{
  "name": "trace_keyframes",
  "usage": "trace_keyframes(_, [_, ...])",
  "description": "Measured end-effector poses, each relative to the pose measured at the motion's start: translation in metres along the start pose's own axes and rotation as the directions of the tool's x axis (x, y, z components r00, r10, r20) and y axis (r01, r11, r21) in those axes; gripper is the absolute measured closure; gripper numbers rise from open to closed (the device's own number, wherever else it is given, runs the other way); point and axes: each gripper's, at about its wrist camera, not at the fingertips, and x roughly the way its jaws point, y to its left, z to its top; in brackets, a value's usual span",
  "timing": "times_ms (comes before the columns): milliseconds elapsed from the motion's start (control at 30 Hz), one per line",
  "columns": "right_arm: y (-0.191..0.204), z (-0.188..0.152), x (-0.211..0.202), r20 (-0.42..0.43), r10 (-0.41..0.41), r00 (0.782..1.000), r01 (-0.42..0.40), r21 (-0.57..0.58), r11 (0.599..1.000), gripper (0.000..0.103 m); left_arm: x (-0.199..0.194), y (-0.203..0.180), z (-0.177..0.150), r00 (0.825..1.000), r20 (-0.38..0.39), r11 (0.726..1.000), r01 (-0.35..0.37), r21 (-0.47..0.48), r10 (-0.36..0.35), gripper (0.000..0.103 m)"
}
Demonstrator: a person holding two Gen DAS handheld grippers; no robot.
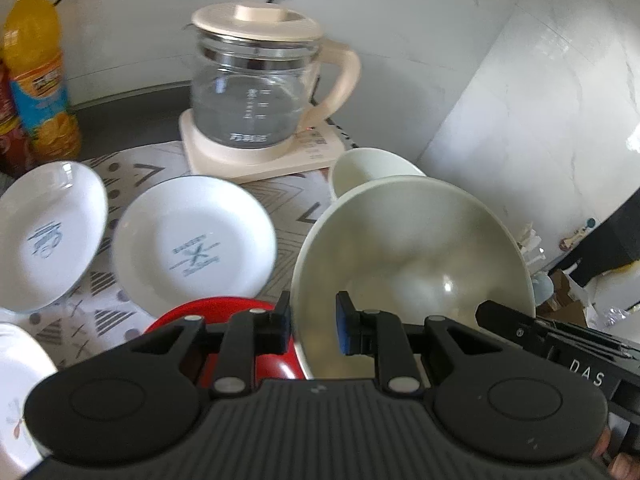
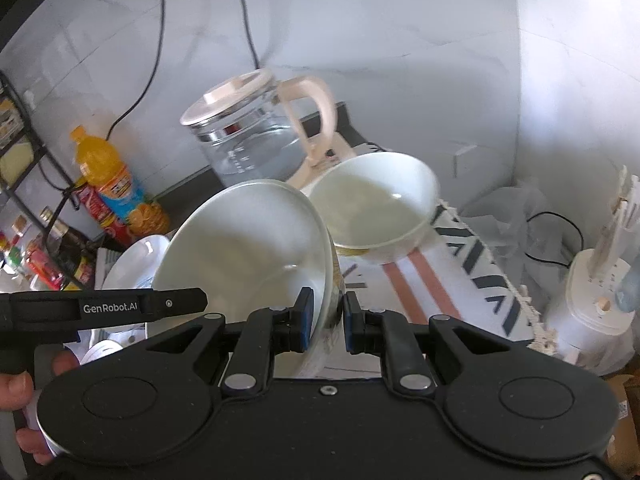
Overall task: Organize plates and bowls
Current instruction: 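Lift the white bowl and lower it into the red-and-black bowl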
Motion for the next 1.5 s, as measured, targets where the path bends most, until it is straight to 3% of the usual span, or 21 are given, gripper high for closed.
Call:
trace_keyframes(800, [0.061, -0.024, 0.022, -0.1, 0.155, 0.983, -0.166, -0.109, 0.98, 0.087, -0.048, 0.066, -0.038, 0.988, 0.007, 0.974, -0.15, -0.169, 0.153, 0.083])
trace_keyframes(1267, [0.056, -0.04, 0.035, -0.139, 0.125, 0.982, -0.145, -0.142, 0.979, 0.088, -0.034, 0.081, -0.075, 0.986, -0.07, 0.956, -0.162, -0.243, 0.149, 0.082])
trace_keyframes(1500, [0.048, -0.039, 0.05, -0.154, 0.11, 0.982, -0.132, -0.136, 0.982, 0.093, -0.016, 0.08, -0.08, 0.984, -0.081, 0.955, -0.174, -0.239, 0.159, 0.081])
